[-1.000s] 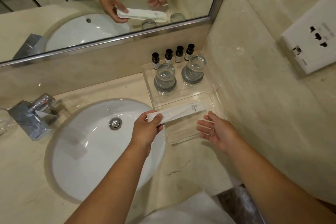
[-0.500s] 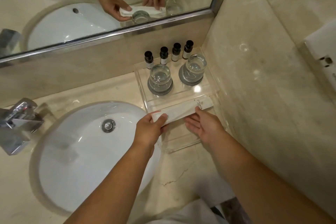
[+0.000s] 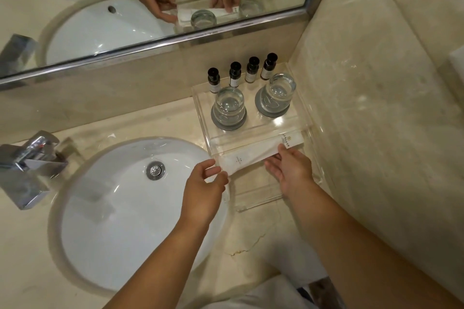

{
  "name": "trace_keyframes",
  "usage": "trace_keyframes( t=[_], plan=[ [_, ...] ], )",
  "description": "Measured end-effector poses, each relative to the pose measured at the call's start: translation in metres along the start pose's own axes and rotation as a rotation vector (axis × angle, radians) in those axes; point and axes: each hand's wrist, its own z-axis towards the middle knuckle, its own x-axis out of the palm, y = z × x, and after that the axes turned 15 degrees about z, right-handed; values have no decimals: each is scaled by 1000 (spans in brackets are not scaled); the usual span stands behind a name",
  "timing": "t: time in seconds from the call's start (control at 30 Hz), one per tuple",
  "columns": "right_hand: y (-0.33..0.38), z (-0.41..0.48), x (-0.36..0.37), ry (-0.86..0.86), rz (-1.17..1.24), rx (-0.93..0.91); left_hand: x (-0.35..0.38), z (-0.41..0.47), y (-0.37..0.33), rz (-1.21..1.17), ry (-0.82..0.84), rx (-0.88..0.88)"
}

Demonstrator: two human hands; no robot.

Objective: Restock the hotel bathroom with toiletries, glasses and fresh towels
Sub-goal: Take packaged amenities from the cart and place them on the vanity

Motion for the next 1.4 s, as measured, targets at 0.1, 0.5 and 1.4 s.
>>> trace_keyframes(
  t=[0.1, 0.5, 1.4],
  plan=[
    [-6, -1, 4, 5, 37, -3, 3, -12, 5, 146, -24, 96],
    [2, -5, 6, 18, 54, 28, 36, 0, -9, 531, 202, 335],
    [5, 8, 18, 62, -250, -117, 48, 19, -13, 524, 151, 299]
  ],
)
